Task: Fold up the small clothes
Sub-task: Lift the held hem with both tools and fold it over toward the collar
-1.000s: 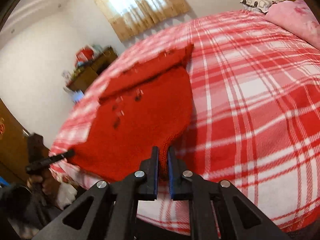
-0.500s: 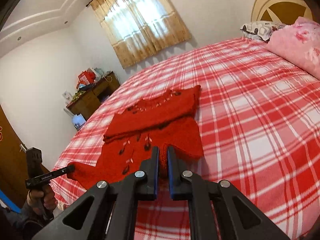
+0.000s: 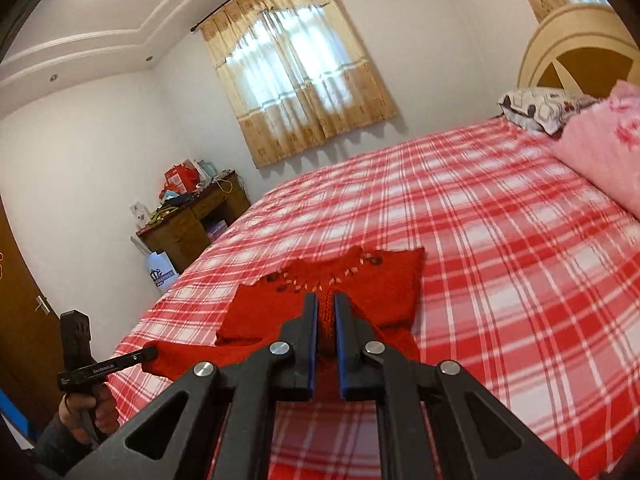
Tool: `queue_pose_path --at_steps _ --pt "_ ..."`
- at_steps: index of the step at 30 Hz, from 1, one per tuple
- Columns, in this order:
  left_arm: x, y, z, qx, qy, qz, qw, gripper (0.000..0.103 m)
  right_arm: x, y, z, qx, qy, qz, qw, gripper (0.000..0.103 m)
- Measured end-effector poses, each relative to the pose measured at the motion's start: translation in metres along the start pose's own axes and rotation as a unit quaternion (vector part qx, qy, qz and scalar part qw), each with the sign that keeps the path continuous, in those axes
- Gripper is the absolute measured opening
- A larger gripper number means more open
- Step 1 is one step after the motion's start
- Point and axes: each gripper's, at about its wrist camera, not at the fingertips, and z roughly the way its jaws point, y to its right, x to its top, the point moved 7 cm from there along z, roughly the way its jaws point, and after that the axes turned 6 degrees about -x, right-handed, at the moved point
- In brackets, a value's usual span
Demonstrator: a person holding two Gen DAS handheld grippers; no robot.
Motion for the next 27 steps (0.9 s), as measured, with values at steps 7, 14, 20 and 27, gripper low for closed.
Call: queue_pose_path --at_steps 7,14,20,27 --pt "0.037 -0.007 0.012 -0.005 0.018 -0.011 0.9998 0.008 0.032 -0.007 0.021 -0.009 0.015 -0.01 1.0 0.007" --pt "0.069 -0.013 0.025 -0.006 0.027 -0.01 0.9996 0.008 0.046 -0.008 0.051 -0.024 0.01 -0.018 0.999 0.007" --pt "0.086 -0.025 0.045 0.0 0.022 -0.013 0.9997 0.008 0.048 0.009 0.087 -0.044 -0.012 -0.003 0.999 0.007" --pt "0.094 -0.05 0.081 0.017 0.0 -0.025 0.9995 0.008 0.043 0.03 0.148 -0.08 -0.052 -0.005 0.995 0.007"
